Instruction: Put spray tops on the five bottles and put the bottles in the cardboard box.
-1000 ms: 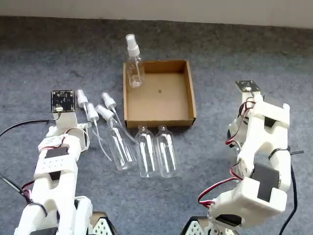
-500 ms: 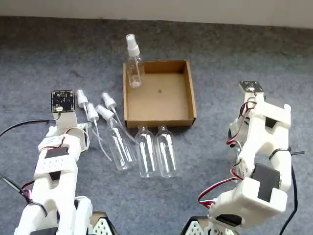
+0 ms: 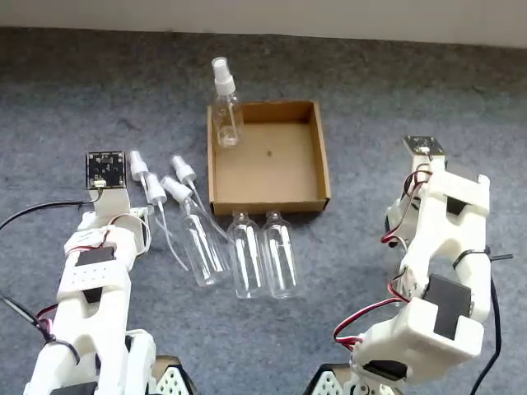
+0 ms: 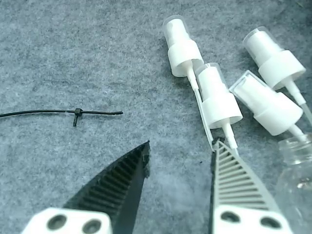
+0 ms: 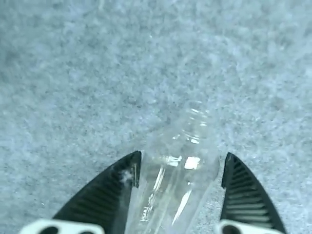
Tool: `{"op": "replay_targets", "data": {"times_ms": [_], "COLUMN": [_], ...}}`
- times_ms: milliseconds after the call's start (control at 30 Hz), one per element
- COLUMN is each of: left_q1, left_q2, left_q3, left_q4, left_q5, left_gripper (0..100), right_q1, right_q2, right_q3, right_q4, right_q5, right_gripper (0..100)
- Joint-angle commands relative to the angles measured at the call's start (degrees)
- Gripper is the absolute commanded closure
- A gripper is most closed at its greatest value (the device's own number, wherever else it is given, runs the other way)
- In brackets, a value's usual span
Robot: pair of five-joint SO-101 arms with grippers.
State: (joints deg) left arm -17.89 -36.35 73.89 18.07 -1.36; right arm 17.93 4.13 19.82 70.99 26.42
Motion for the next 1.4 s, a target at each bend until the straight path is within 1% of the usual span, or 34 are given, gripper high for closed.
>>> {"op": "replay_targets", "data": {"times_ms": [0,133,400,500,633,700,800,867,967,1067,1133,1233,1367], "left_q1": [1.10,1.10,1.01,0.84,0.92,1.01,0.75,0.75,0.84,0.75,1.01,1.10,1.10], "left_q2": [-0.92,-0.92,-1.27,-1.27,-0.92,-0.92,-0.92,-0.84,-0.84,-0.75,-0.31,4.53,17.36], "left_q3": [-0.22,-0.22,-0.48,-1.98,-6.90,-8.13,-9.98,-12.26,-17.98,-24.75,-28.53,-33.98,-42.24], "left_q4": [-0.88,-0.88,-0.44,3.96,13.36,15.74,17.23,19.25,24.26,28.31,30.51,32.00,32.53], "left_q5": [0.18,0.18,0.18,0.18,0.18,0.18,0.26,0.35,1.23,3.96,5.54,8.18,10.29], "left_gripper": [80,80,80,80,80,80,80,80,80,80,80,80,80], "right_q1": [0.75,0.66,0.31,-0.31,-0.66,-0.57,-0.22,-0.22,-0.92,-1.98,-2.86,-4.88,-6.02], "right_q2": [-0.13,-0.22,-0.66,-0.66,-0.66,-0.66,-0.66,-0.66,-0.84,-2.86,-5.85,-11.74,-18.86], "right_q3": [-1.54,-0.66,-0.92,-0.92,-0.92,-0.84,-0.84,-0.84,-0.92,-0.92,-0.66,-0.22,2.77], "right_q4": [-0.40,-0.66,-0.66,-0.66,-0.66,-0.66,-0.57,-0.57,-1.71,-6.02,-6.73,-7.08,-7.16], "right_q5": [-1.05,-1.93,-1.93,-1.93,-1.85,-1.85,-1.85,-2.20,-2.11,-2.20,-2.29,-2.29,-1.85], "right_gripper": [81.3,88.5,90.1,90.1,89.7,89.7,90.1,91.3,96.1,96.4,96.4,96.4,96.4]}}
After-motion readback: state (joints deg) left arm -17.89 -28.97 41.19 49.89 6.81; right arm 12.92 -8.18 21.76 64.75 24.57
